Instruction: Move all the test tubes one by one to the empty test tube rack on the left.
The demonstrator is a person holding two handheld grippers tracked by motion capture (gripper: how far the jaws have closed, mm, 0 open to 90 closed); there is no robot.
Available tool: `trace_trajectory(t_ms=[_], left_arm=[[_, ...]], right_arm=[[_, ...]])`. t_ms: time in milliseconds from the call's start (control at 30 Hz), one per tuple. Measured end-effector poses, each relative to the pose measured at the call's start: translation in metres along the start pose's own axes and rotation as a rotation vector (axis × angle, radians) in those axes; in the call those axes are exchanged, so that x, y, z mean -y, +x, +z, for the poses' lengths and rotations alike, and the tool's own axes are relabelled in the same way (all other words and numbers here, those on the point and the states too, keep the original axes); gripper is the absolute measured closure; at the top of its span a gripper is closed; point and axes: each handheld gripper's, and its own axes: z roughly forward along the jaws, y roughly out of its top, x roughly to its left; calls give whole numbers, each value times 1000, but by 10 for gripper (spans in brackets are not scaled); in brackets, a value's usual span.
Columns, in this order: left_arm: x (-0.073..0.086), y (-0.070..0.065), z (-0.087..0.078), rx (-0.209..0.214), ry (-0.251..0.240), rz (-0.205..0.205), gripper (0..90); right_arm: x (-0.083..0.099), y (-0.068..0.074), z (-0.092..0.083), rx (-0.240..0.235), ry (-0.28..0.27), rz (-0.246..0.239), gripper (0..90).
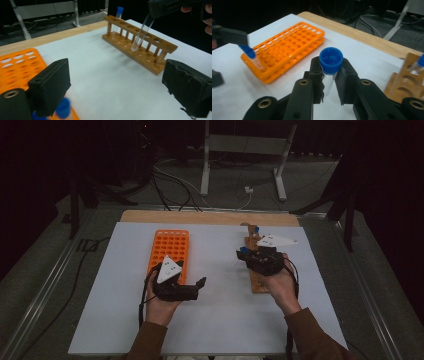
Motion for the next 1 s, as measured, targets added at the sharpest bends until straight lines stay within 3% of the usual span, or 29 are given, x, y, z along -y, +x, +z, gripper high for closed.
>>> trace_trajectory(t_ms=[333, 500, 667, 900, 1000], left_arm=[[-5, -14, 22, 34, 1, 21, 224], [-7, -23, 32, 24, 0, 47, 262], [-9, -30, 38, -10, -7, 66, 399], [-9, -34, 39, -2, -9, 110, 651], [-9, -35, 40, 4, -9, 122, 715]], right_arm=[[-3, 22, 8, -82, 23, -20, 765], [-4, 32, 11, -127, 29, -21, 765], [-5, 38, 15, -158, 40, -20, 765], [-6, 41, 18, -187, 42, -11, 765], [-6, 42, 19, -197, 44, -10, 766]])
